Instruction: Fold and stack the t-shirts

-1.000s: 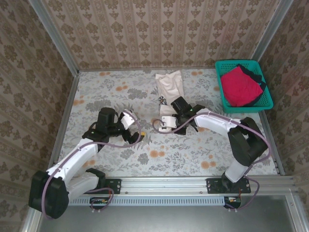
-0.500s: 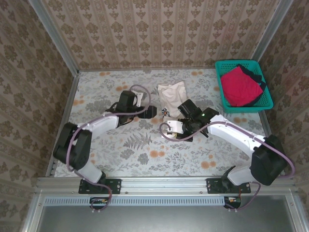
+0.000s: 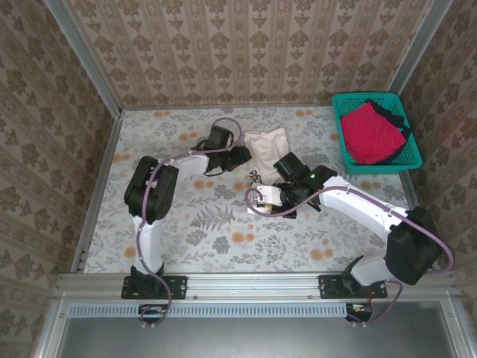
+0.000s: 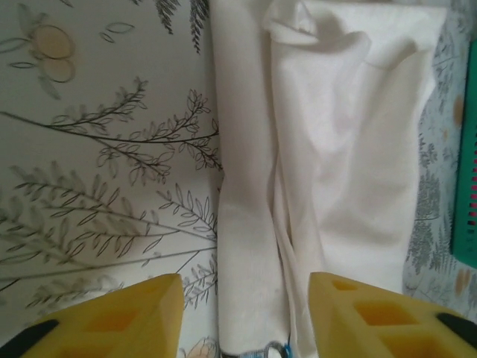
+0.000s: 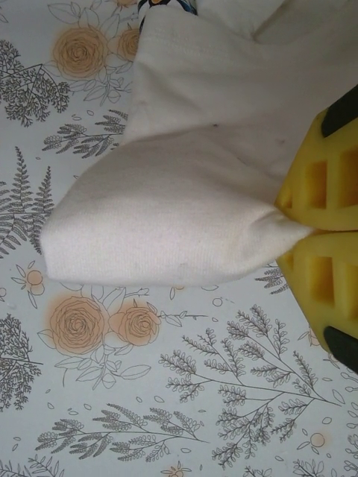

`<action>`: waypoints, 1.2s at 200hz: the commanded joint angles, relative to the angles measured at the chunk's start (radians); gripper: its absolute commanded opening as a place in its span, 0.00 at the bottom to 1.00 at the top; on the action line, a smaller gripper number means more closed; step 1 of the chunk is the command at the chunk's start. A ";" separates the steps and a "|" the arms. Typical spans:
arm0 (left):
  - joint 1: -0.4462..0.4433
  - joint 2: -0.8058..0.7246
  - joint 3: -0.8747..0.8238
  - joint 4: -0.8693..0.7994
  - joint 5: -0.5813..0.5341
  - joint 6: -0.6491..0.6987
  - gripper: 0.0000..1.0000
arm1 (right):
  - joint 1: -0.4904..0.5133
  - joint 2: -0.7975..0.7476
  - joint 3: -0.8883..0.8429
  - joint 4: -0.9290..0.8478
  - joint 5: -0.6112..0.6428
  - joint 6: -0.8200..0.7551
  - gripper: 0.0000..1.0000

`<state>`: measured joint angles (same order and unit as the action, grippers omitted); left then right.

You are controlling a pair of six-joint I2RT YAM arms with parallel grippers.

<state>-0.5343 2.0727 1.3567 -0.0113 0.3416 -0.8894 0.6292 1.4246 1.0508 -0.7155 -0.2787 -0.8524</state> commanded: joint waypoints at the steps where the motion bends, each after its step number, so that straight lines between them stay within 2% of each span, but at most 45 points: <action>1: -0.015 0.052 0.068 -0.051 0.025 -0.045 0.44 | 0.003 0.012 0.035 -0.018 -0.048 0.007 0.00; 66: -0.015 0.152 0.122 -0.029 0.062 -0.070 0.22 | 0.003 0.018 0.056 -0.040 -0.049 0.002 0.00; 91: -0.015 0.162 0.111 -0.026 0.074 -0.055 0.00 | 0.004 0.023 0.085 -0.078 -0.073 0.001 0.00; 132: -0.017 0.119 0.008 -0.016 0.101 -0.022 0.00 | 0.016 0.019 0.141 -0.173 -0.102 -0.002 0.00; 184: -0.030 0.035 -0.183 0.054 0.165 -0.078 0.00 | 0.022 0.027 0.259 -0.254 -0.067 -0.054 0.00; 217: -0.024 0.023 -0.234 0.058 0.219 -0.087 0.00 | -0.040 0.080 0.345 -0.286 -0.042 -0.111 0.00; 240: -0.008 0.042 -0.264 0.124 0.252 -0.114 0.00 | -0.099 0.135 0.394 -0.260 -0.047 -0.148 0.00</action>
<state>-0.5411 2.0804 1.1622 0.1959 0.5102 -0.9672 0.5835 1.5089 1.3834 -0.9569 -0.3233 -0.9325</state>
